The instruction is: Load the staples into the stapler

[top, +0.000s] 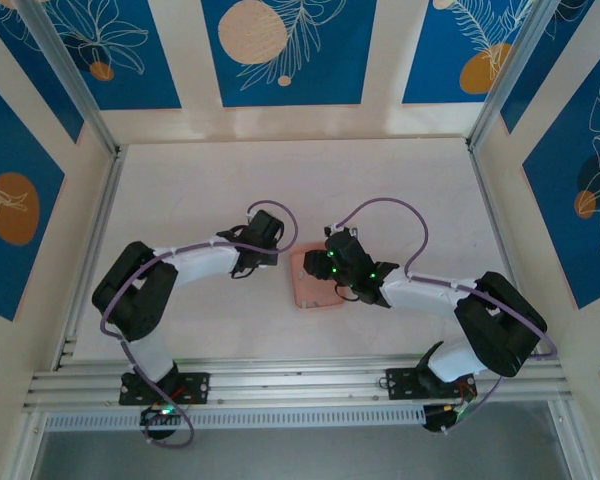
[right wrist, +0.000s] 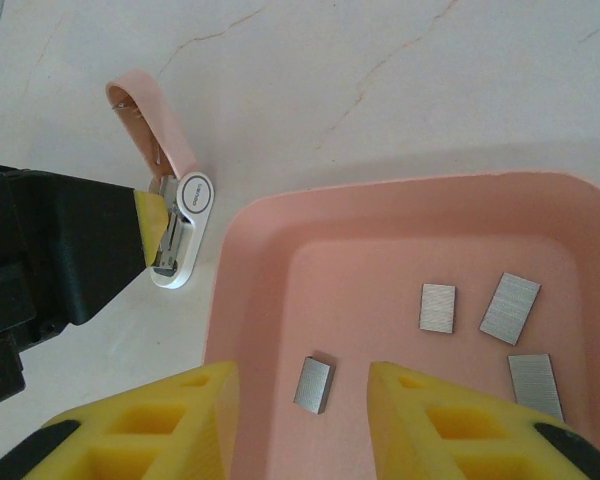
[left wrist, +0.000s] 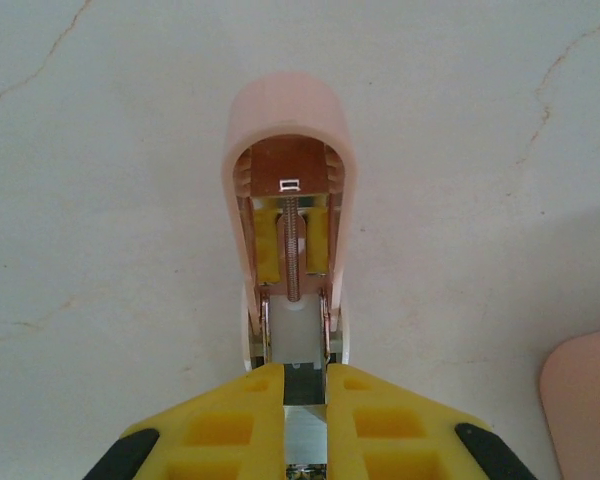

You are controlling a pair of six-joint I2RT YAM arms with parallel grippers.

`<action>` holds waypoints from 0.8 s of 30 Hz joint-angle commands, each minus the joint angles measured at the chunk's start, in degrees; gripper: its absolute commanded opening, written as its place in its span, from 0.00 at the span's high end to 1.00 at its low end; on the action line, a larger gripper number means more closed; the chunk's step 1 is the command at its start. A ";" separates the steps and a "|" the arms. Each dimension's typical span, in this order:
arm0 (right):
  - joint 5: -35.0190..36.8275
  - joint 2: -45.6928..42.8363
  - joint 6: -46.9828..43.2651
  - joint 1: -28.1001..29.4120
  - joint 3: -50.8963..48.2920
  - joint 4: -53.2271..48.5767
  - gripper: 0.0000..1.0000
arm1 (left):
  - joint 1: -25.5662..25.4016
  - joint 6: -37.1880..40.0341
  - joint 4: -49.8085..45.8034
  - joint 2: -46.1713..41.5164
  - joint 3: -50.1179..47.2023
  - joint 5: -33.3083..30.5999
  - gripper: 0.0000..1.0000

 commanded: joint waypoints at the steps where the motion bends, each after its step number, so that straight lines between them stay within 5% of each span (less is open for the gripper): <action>1: -0.31 0.45 0.68 0.45 1.54 0.83 0.61 | -0.72 0.30 -1.81 -1.33 0.89 -1.45 0.87; 24: -0.54 0.64 0.85 0.44 1.32 0.59 0.61 | -0.73 1.27 -1.65 -2.47 0.94 -2.00 0.88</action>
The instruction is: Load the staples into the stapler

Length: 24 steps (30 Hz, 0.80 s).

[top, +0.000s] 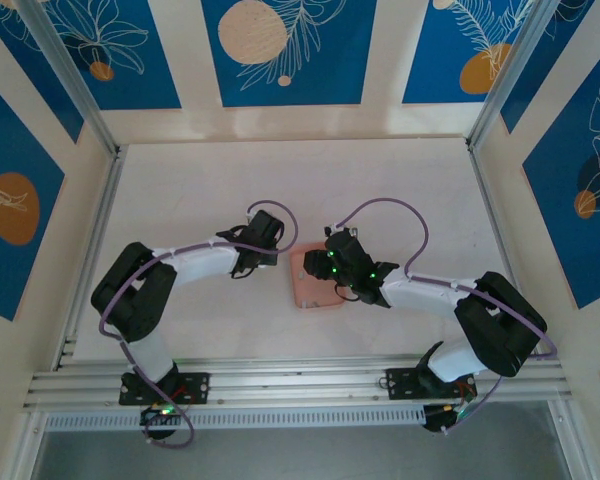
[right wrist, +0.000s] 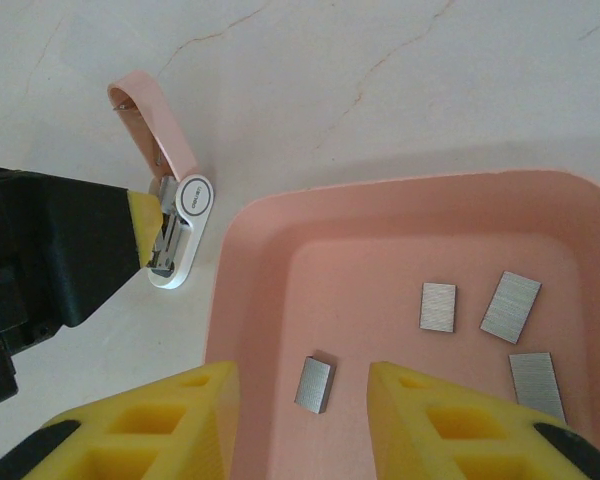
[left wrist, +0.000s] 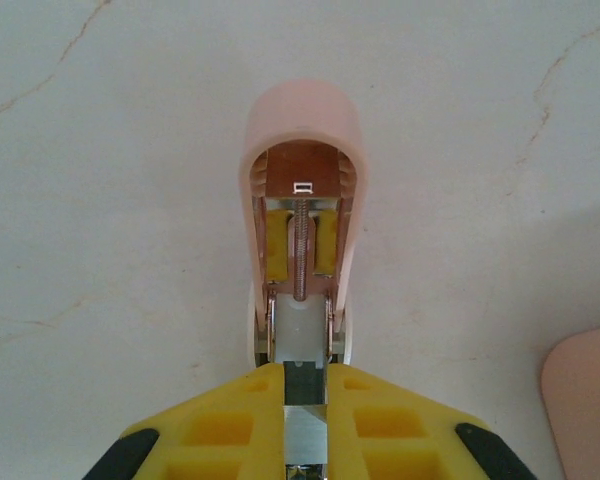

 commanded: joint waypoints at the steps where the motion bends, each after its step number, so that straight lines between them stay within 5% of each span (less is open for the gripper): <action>1: -0.59 0.66 0.57 0.43 1.34 0.63 0.61 | -0.60 0.92 -1.30 -1.97 0.93 -1.52 0.87; 24: -0.92 1.28 0.48 0.38 1.66 0.53 0.61 | -0.72 0.97 -1.82 0.69 0.66 -1.09 0.87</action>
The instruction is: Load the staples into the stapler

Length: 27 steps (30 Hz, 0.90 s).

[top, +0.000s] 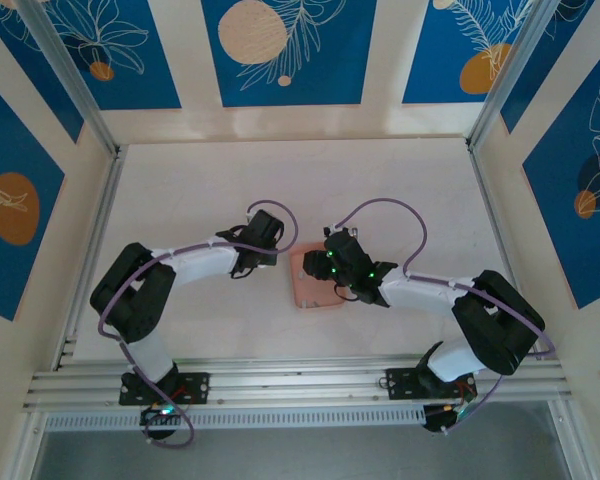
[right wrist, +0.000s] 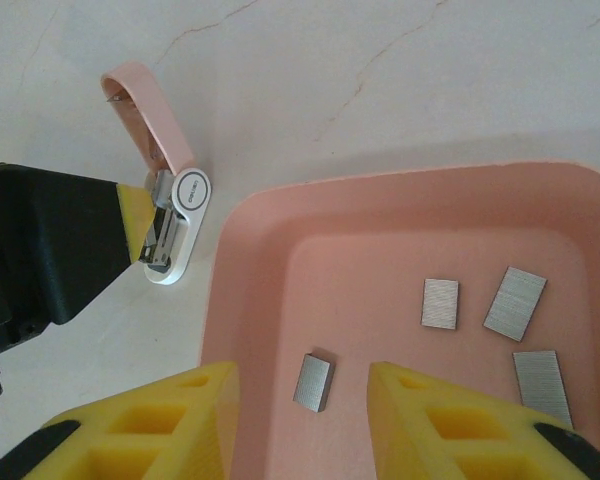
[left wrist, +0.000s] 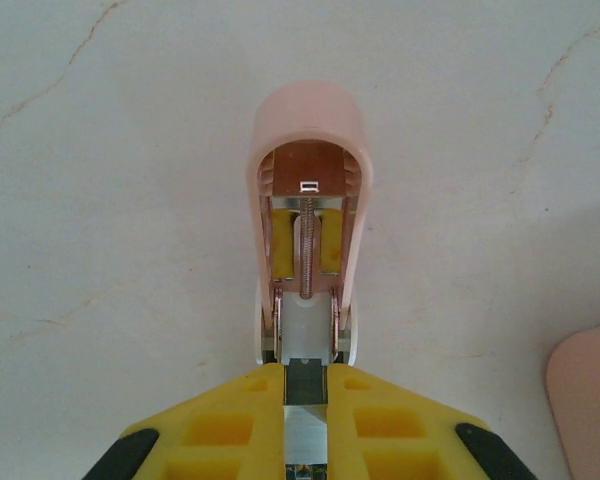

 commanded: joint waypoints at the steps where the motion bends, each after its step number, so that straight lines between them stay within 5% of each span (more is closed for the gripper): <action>1: -0.49 0.55 0.48 0.38 1.40 0.56 0.61 | -0.65 0.60 -1.33 0.89 0.63 -0.66 0.87; 27: -0.75 1.42 0.63 0.29 2.09 -0.02 0.60 | -0.81 -0.26 -1.90 2.48 0.18 0.71 0.81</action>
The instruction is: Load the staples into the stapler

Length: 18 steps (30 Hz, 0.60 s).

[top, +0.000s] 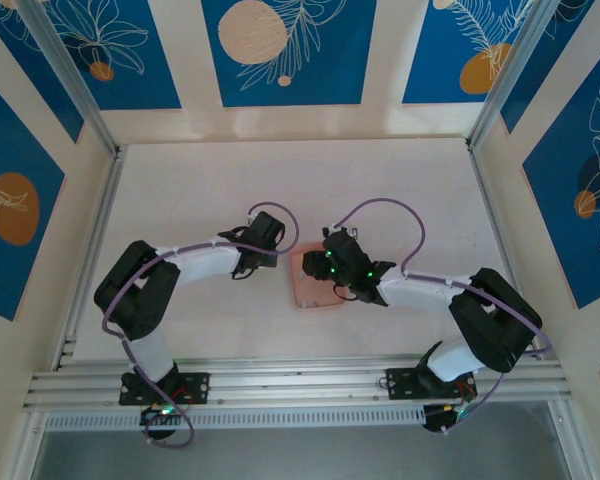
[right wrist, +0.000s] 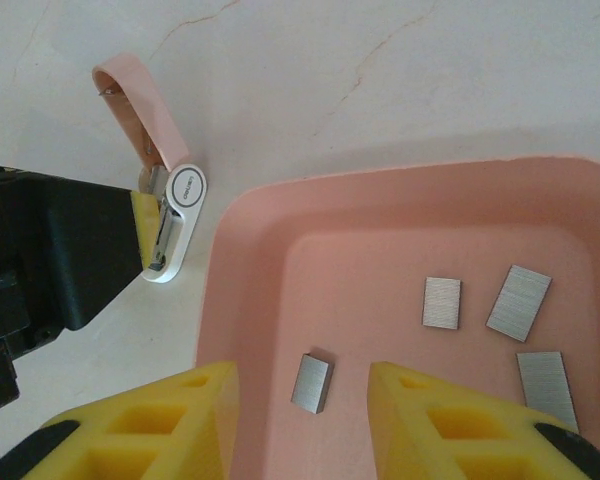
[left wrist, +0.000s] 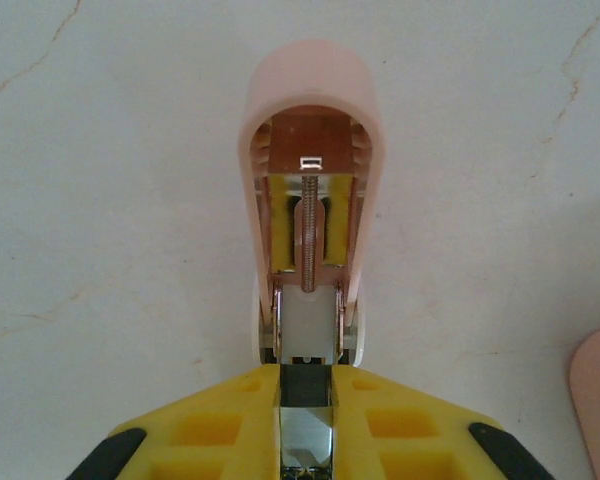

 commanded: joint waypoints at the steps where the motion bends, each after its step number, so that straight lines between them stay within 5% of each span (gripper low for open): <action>1: -0.53 0.25 0.55 0.29 1.49 0.02 0.60 | -0.66 -0.15 -1.92 1.11 0.27 0.69 0.80; 13: -0.35 -0.01 0.54 0.29 1.45 -0.15 0.60 | -0.73 0.01 -3.17 0.49 1.79 0.53 0.73; 18: -0.02 -1.46 0.05 0.29 1.69 -1.01 0.60 | -0.72 1.22 -5.10 -2.67 3.91 -0.04 0.61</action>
